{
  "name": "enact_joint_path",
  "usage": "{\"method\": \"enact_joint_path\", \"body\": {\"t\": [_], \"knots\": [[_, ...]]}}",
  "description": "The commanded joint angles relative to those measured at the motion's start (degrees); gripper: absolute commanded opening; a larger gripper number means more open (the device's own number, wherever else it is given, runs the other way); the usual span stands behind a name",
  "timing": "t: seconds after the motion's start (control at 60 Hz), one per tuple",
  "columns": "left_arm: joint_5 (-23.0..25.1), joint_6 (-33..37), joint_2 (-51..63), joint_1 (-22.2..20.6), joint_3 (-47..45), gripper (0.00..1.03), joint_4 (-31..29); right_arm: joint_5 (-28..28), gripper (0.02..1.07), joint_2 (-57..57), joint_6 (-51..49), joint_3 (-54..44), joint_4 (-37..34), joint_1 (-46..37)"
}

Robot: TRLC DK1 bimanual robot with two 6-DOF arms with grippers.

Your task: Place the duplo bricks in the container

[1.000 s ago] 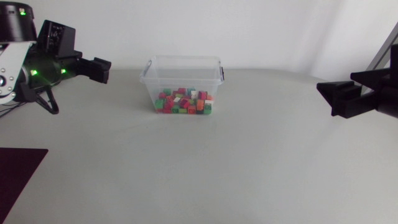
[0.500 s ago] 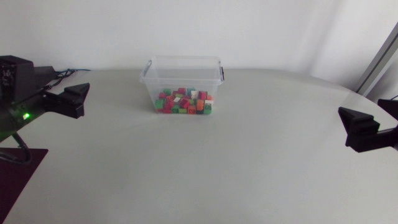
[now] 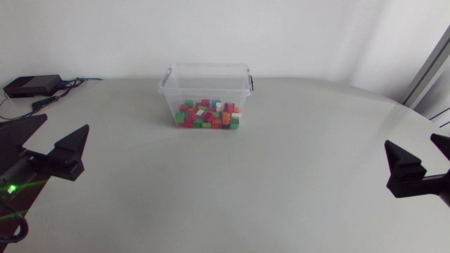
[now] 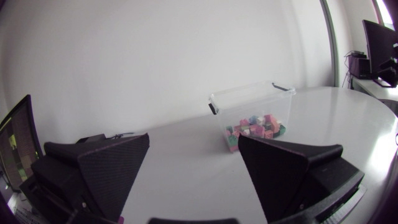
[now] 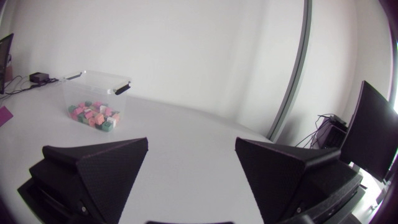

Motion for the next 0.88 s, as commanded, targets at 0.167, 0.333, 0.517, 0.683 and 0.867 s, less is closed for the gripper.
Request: {"method": "enact_joint_path", "body": {"t": [0.167,0.333,0.517,0.683,0.867], "knots": [[-1.1,-6.0,-8.2,0.8,-8.2,0.99,1.3,0.9,1.03,-4.1,5.1,-8.7,7.5,1.9],[-1.6,-9.0,-13.5,1.0,-12.8,0.99,1.9,1.1,1.03,-6.5,7.6,-13.9,12.3,3.0],[-2.2,-12.3,-19.4,1.3,-18.0,0.99,2.5,1.4,1.03,-9.2,10.3,-19.7,17.5,4.2],[-2.5,-14.0,-22.5,1.4,-20.7,0.99,2.9,1.6,1.03,-10.7,11.7,-22.8,20.3,4.8],[-2.5,-14.0,-22.5,1.4,-20.7,0.99,2.9,1.6,1.03,-10.7,11.7,-22.8,20.3,4.8]]}}
